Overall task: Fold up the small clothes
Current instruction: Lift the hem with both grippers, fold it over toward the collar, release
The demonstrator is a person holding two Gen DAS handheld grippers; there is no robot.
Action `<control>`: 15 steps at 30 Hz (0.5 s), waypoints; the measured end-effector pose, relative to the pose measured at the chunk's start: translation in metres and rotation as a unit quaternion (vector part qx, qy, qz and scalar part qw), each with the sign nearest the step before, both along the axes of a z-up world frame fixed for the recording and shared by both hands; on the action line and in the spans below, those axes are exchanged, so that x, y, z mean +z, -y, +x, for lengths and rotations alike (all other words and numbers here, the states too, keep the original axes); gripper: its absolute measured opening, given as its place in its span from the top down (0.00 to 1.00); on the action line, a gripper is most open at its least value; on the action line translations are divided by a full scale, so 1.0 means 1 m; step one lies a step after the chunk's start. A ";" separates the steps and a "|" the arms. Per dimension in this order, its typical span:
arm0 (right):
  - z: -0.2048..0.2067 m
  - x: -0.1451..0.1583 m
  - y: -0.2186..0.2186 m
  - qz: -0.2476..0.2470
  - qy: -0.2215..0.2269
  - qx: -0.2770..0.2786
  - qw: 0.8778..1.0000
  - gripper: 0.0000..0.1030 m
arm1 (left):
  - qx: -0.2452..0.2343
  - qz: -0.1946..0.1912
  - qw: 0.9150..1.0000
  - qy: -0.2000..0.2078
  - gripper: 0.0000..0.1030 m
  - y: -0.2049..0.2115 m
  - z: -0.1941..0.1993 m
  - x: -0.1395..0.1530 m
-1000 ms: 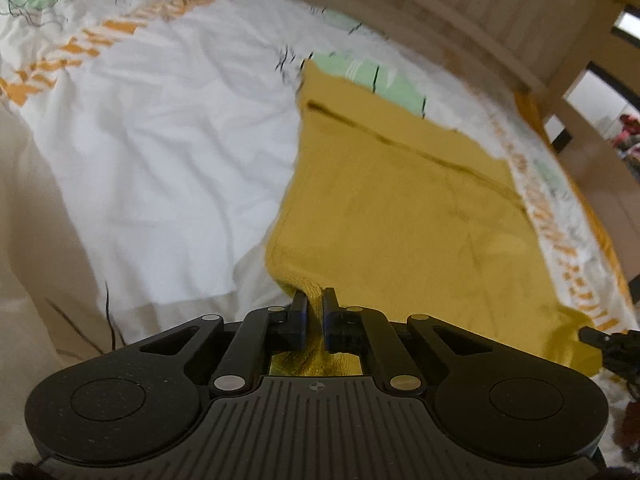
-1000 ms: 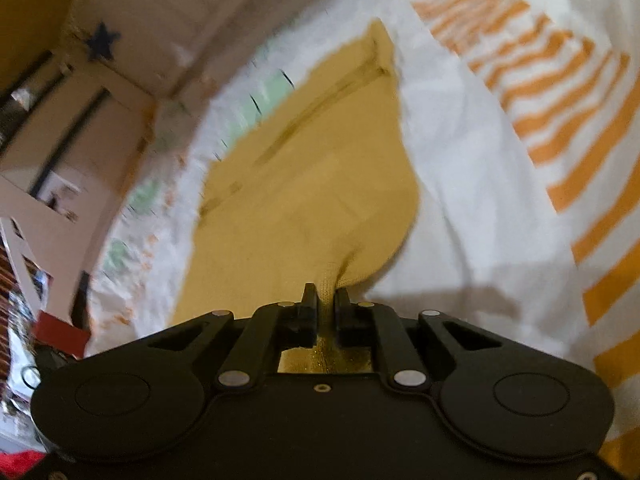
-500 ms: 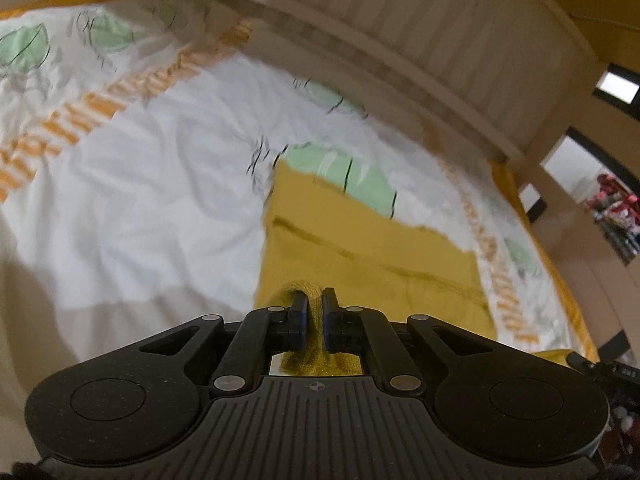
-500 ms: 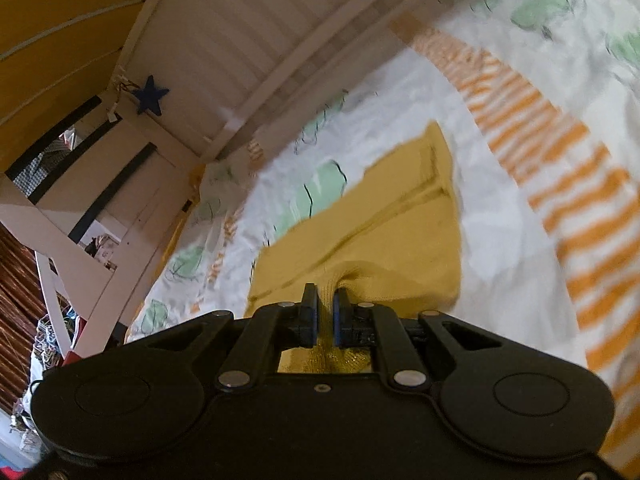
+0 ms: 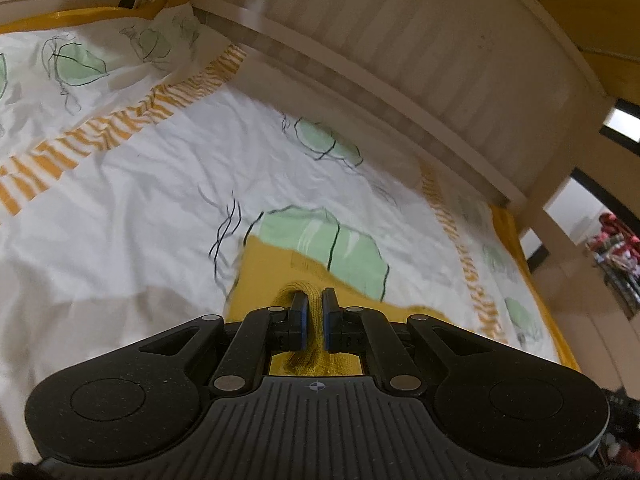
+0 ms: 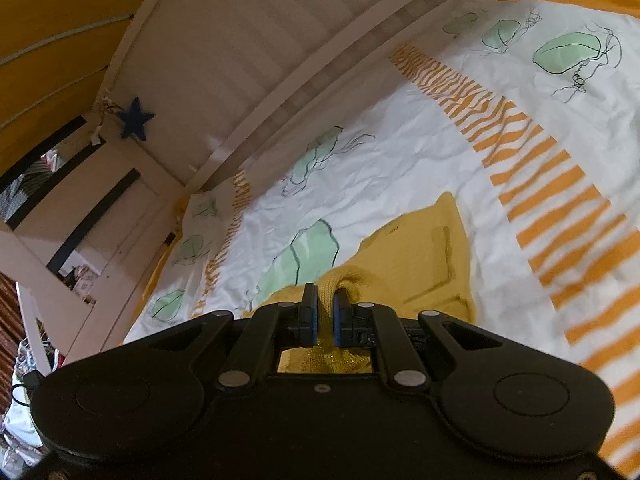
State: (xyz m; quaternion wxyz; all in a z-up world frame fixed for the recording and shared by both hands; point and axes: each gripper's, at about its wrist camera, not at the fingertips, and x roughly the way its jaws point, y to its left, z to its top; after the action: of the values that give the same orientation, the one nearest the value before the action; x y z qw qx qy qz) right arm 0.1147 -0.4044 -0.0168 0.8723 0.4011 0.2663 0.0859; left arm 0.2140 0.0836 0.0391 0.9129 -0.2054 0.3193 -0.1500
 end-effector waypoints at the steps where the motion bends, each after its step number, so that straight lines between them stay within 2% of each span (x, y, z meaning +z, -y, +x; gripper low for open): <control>1: 0.007 -0.002 0.002 -0.001 -0.002 -0.002 1.000 0.84 | 0.003 0.003 1.000 0.002 0.96 0.001 0.007 -0.001; 9: 0.068 -0.021 0.009 -0.017 -0.026 -0.007 0.999 0.84 | 0.013 0.022 1.000 -0.010 0.96 0.015 0.061 -0.022; 15: 0.102 -0.045 0.008 -0.024 -0.042 -0.009 0.999 0.84 | 0.026 0.022 0.999 -0.027 0.96 0.021 0.093 -0.044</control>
State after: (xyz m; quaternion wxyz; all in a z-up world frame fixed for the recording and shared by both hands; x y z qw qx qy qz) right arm 0.2170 -0.4128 -0.0615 0.8703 0.3855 0.3015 0.0547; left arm 0.3072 0.0631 -0.0053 0.9119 -0.1979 0.3413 -0.1134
